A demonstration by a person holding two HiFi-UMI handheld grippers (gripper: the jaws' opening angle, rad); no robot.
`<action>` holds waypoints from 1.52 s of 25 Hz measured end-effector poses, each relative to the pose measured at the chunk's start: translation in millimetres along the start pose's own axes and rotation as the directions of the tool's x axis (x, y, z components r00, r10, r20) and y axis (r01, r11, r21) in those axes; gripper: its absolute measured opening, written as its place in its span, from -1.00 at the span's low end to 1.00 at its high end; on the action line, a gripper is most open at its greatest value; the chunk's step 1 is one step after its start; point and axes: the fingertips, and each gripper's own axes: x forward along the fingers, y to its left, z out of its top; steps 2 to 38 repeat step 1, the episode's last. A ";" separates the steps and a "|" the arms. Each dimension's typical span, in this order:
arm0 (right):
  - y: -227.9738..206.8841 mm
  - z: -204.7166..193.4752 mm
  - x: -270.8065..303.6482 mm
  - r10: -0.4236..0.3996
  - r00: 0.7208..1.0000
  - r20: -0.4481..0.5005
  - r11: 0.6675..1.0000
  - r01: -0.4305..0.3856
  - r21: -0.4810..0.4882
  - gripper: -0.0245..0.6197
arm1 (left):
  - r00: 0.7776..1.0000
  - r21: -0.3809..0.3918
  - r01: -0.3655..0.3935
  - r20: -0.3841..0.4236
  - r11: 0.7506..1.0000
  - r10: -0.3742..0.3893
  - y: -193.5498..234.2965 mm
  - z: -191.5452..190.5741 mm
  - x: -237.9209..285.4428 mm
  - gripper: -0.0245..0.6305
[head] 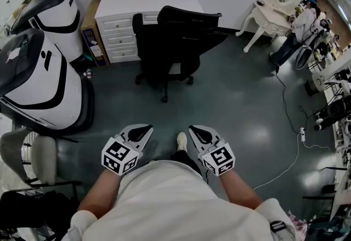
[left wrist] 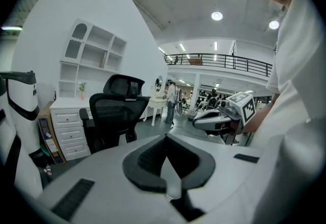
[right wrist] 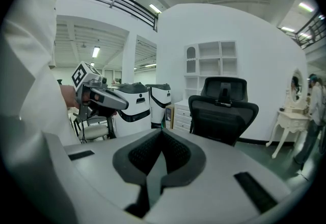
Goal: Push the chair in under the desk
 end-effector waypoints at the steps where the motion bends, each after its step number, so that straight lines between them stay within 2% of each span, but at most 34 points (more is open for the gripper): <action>1: -1.8 -0.1 0.3 0.002 1.000 0.000 1.000 -0.002 -0.002 -0.91 | 1.000 0.000 -0.002 -0.001 1.000 0.002 0.5 0.4 1.9 -0.93; 38: -1.8 -0.1 0.3 0.002 1.000 0.000 1.000 -0.002 -0.002 -0.91 | 1.000 0.000 -0.002 -0.001 1.000 0.002 0.5 0.4 1.9 -0.93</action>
